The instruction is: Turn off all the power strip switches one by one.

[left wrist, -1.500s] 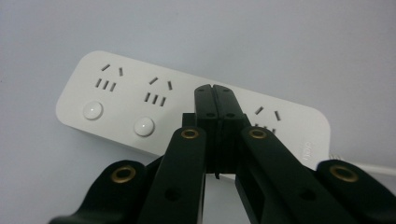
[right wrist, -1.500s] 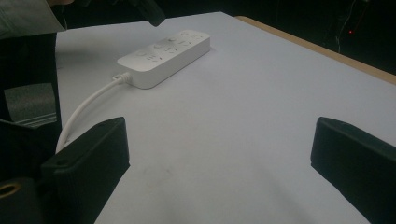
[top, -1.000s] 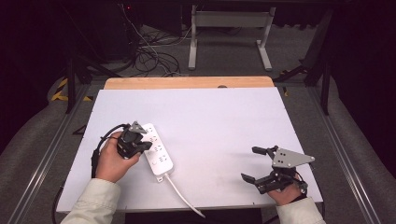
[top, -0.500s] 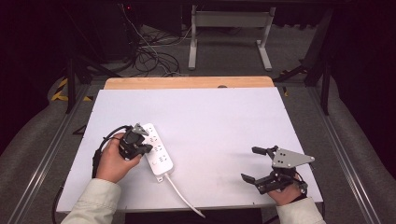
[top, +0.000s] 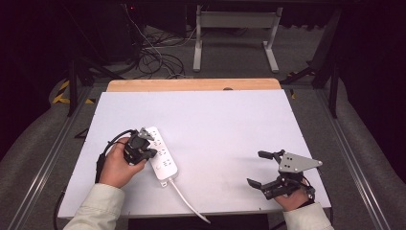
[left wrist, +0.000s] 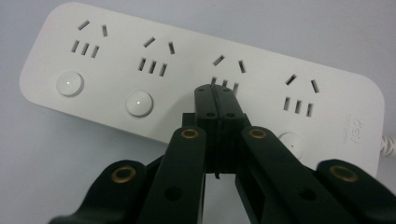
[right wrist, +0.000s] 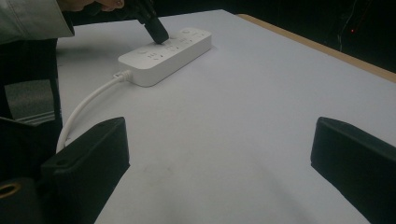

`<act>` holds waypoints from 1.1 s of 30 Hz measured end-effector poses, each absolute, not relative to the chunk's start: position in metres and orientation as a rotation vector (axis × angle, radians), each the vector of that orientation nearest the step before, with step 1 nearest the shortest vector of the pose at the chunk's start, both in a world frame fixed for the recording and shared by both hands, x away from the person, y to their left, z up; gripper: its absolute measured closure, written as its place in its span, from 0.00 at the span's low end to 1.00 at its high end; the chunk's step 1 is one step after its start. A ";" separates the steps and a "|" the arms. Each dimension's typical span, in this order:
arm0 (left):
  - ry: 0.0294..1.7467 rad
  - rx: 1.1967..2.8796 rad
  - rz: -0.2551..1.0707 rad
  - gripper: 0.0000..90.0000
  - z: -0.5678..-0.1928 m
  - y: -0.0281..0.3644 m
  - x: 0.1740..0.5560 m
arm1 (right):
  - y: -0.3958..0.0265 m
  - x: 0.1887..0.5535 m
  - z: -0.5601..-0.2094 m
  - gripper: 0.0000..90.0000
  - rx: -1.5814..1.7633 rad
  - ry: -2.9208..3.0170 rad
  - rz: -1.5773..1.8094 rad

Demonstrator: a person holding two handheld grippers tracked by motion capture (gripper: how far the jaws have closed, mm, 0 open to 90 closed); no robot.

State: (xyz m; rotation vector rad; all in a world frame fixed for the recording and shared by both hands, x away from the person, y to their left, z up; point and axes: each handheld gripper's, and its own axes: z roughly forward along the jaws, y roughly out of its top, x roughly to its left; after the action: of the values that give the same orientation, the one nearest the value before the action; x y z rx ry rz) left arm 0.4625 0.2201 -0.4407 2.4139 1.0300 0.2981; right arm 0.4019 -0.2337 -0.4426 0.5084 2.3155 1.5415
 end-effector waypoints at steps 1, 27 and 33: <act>1.029 2.414 0.298 1.00 -0.441 0.221 0.463 | -0.234 0.402 -0.443 0.05 0.509 2.316 1.541; 1.064 2.374 0.312 1.00 -0.444 0.224 0.462 | -0.233 0.402 -0.443 0.05 0.513 2.320 1.542; 1.041 2.366 0.283 1.00 -0.445 0.220 0.459 | -0.233 0.402 -0.443 0.05 0.515 2.321 1.543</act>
State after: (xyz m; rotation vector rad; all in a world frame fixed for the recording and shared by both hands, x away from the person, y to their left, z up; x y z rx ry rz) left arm 0.4594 0.2197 -0.4452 2.3663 1.0406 0.2828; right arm 0.4019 -0.2325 -0.4434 0.5151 2.3206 1.5426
